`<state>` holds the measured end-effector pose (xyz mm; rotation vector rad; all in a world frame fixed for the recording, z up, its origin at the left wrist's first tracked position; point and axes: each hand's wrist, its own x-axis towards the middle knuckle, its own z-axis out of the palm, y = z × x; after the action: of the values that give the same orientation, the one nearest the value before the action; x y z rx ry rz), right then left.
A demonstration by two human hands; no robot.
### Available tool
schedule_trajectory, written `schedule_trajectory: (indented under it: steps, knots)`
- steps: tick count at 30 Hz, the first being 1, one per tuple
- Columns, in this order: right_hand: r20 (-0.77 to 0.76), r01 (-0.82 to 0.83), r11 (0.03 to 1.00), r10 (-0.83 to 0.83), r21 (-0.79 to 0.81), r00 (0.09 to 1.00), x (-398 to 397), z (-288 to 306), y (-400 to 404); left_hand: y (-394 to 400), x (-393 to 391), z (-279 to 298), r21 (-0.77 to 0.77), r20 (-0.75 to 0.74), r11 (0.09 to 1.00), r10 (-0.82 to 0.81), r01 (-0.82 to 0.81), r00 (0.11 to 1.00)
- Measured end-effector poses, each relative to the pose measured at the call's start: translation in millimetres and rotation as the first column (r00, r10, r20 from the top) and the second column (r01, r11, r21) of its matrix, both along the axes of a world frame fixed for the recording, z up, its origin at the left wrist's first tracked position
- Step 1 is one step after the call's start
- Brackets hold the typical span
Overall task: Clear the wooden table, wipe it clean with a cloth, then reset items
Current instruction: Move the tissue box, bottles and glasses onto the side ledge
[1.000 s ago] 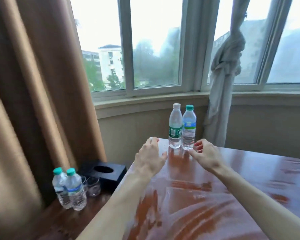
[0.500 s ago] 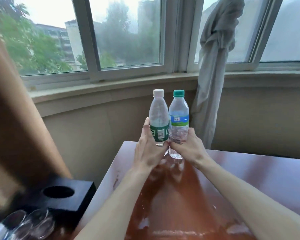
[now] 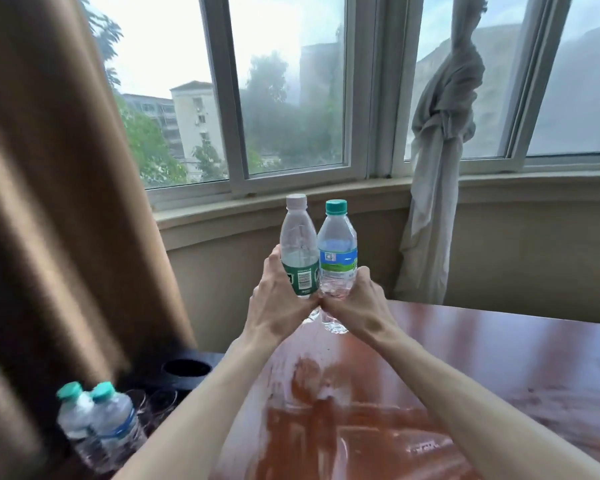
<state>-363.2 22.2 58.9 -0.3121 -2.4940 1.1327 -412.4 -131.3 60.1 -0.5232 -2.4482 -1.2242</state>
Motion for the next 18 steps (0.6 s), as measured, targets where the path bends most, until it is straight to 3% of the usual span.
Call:
schedule_trajectory:
  steps: [8, 13, 18]
  knots:
    - [-0.036, -0.219, 0.976, 0.219, 0.013, 0.975, 48, 8, -142, -158, 91, 14, -0.167, -0.059, 0.96, 0.218, -0.225, 0.974]
    - [0.028, -0.321, 0.946, 0.322, -0.046, 0.946, 59, -21, -239, -259, 116, -26, -0.148, -0.064, 0.927, 0.339, -0.345, 0.939]
    - [0.125, -0.34, 0.928, 0.359, -0.154, 0.925, 50, -78, -329, -341, 114, -82, -0.109, 0.07, 0.921, 0.382, -0.374, 0.921]
